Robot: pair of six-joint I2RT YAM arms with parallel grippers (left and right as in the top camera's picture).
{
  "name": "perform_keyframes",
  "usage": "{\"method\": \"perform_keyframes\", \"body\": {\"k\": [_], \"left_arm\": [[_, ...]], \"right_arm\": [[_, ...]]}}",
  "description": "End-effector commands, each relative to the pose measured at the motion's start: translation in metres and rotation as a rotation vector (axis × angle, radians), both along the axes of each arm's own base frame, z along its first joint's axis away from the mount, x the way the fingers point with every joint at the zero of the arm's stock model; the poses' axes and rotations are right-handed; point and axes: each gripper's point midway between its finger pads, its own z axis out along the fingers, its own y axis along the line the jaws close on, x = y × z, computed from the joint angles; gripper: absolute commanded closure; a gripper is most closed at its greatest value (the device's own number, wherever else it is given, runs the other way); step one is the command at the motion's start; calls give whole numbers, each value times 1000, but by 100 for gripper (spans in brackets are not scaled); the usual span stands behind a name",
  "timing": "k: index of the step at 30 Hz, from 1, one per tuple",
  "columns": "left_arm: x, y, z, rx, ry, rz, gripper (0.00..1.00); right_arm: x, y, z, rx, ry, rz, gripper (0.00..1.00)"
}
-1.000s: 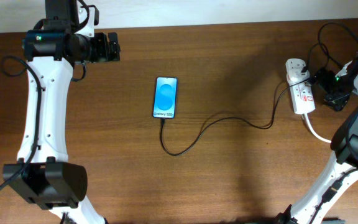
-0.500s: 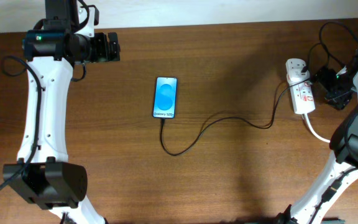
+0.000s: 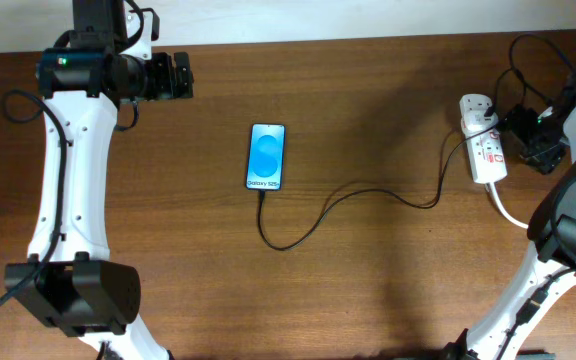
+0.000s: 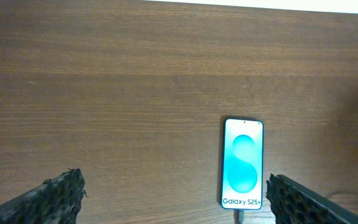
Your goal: Plug charger to phone and switch on socket
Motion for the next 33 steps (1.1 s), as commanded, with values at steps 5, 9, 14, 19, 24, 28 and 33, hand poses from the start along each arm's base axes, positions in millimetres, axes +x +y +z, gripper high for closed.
{"method": "perform_keyframes", "body": {"k": [5, 9, 14, 19, 24, 28, 33], "left_arm": [[1, 5, -5, 9, 10, 7, 1], [1, 5, -5, 9, 10, 7, 1], [1, 5, -5, 9, 10, 7, 1], [1, 5, -5, 9, 10, 7, 0], [1, 5, -5, 9, 10, 7, 1], [1, 5, -5, 9, 10, 7, 1], [1, 5, -5, 9, 10, 7, 1]], "right_arm": [[8, 47, -9, 136, -23, 131, 2], [9, 54, -8, 161, -39, 166, 2], [6, 60, -17, 164, -25, 177, 2], [5, 67, -16, 186, -23, 178, 2], [-2, 58, 53, 150, -76, 153, 2], [-44, 52, 134, 79, -92, 93, 1], [-116, 82, 195, 70, -46, 105, 1]]}}
